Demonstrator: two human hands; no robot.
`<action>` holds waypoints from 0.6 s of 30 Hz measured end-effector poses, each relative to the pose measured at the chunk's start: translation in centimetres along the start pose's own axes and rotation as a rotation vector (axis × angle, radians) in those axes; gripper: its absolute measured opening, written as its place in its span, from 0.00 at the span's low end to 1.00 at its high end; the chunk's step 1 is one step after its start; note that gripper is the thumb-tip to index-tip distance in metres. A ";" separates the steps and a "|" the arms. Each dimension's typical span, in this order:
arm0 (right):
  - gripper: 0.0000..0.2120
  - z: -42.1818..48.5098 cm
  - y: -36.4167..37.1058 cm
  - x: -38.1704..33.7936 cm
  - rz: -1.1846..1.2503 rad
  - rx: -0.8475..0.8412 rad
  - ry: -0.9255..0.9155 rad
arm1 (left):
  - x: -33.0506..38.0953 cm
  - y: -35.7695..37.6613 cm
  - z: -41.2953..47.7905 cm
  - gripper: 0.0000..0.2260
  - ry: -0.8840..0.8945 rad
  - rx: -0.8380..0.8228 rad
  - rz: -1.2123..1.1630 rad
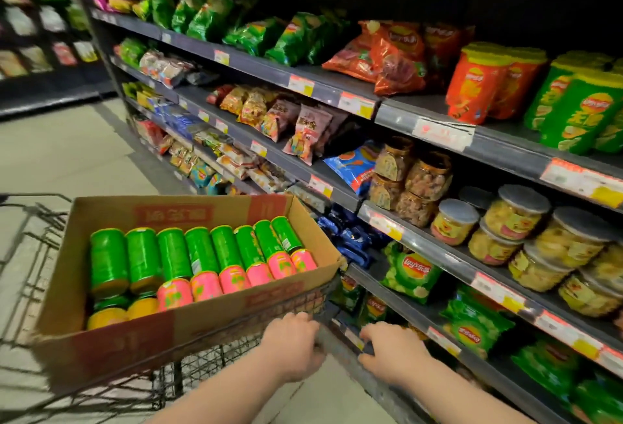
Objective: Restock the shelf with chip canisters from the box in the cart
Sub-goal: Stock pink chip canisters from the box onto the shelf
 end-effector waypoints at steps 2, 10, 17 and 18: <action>0.18 2.5 -0.1 -3.0 -0.012 -0.014 -0.025 | -3.6 -0.4 0.2 0.21 -0.015 0.013 -0.001; 0.19 9.6 -1.3 -14.3 -0.030 0.022 -0.140 | -15.8 -3.1 0.8 0.18 -0.108 0.131 -0.055; 0.19 14.1 -2.7 -19.2 -0.011 0.052 -0.214 | -22.5 -1.6 1.1 0.17 -0.249 0.171 -0.175; 0.20 14.9 -2.6 -19.7 -0.001 0.044 -0.223 | -23.5 -1.5 1.1 0.17 -0.275 0.176 -0.182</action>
Point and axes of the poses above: each hand's wrist, its own z-axis towards the middle knuckle, its own y-axis out of the palm, x = y × z, the point moved 9 cm from there along z, towards the middle knuckle, and after that the axes turned 12 degrees about x, right-handed, at the moved point
